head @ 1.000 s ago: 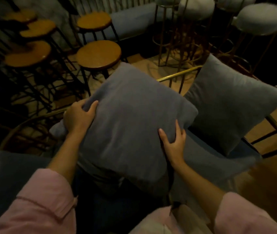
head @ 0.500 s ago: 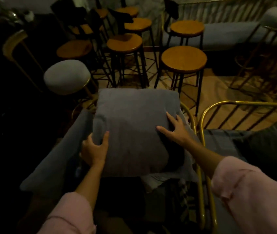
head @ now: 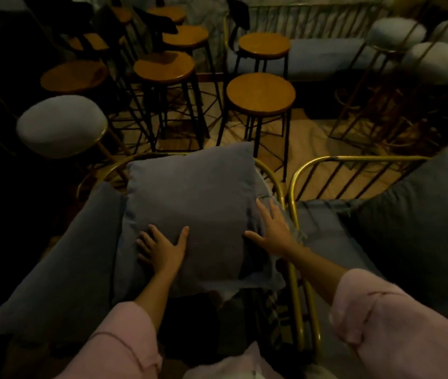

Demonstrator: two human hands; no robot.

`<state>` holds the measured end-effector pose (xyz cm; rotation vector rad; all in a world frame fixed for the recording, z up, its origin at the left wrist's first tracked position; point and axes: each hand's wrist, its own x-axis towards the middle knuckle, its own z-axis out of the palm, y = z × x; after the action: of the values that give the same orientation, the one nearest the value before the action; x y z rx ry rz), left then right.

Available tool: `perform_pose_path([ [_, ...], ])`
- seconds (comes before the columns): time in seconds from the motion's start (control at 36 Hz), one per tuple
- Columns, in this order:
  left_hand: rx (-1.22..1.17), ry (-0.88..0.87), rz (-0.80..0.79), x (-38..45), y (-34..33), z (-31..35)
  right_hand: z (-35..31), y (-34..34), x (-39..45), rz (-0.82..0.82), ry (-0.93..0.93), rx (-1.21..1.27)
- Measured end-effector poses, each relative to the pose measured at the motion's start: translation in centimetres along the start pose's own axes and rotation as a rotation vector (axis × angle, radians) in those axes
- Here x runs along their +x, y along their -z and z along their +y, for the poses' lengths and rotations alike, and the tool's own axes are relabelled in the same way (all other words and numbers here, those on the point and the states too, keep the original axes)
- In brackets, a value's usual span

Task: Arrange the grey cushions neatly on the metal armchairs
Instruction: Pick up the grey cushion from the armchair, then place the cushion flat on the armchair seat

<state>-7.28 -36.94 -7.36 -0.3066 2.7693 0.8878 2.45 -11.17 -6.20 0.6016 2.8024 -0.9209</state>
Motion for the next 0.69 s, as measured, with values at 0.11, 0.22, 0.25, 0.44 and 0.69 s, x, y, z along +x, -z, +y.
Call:
perform_pose_path([
  [0.11,0.001,-0.138,0.048,0.2,-0.9,4.4,6.3,3.2,-2.9,0.125,-0.179,0.053],
  [0.22,-0.003,-0.428,-0.041,-1.1,-3.3,10.7,13.8,6.9,-6.6,0.197,-0.358,0.106],
  [0.25,-0.028,-0.496,-0.068,-1.7,-4.2,12.3,15.7,7.8,-7.4,0.219,-0.396,0.119],
  [0.44,-0.12,-0.621,-0.296,-9.0,-13.8,22.8,28.2,15.1,-13.7,0.32,-0.598,0.17],
  [0.69,-0.188,-0.295,-0.638,-19.0,-30.4,31.4,43.3,25.3,-14.4,0.36,-0.668,0.153],
])
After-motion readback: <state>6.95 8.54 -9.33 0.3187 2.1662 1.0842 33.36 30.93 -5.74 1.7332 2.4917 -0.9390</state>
